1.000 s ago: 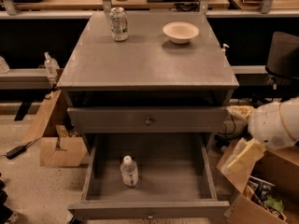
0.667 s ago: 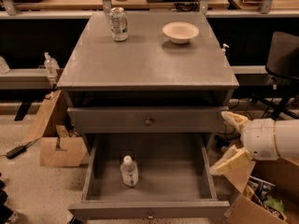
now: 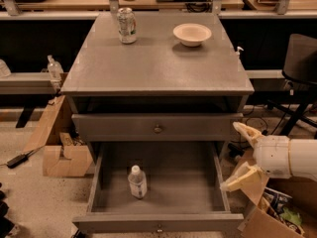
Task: Pick blue plastic bottle from middle drawer and place on counter
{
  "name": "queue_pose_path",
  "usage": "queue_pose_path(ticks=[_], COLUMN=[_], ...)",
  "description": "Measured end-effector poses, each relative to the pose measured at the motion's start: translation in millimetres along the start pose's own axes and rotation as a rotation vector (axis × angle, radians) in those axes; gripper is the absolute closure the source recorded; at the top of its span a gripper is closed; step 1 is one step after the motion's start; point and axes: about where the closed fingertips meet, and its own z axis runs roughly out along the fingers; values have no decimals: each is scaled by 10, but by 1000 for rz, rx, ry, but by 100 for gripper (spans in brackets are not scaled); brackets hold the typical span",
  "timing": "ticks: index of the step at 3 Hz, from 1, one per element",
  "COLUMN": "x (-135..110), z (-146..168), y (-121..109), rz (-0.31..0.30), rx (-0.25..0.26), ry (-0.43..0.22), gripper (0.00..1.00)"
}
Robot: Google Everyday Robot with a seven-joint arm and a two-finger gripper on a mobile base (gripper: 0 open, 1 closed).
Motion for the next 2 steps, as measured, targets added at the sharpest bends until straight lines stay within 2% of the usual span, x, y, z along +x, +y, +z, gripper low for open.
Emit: queue_pose_path(ticks=[1, 2], x=[51, 276], z=[111, 647], y=[11, 141], rz=[1, -15], rx=[-3, -44], ry=[-18, -86], gripper=[0, 0])
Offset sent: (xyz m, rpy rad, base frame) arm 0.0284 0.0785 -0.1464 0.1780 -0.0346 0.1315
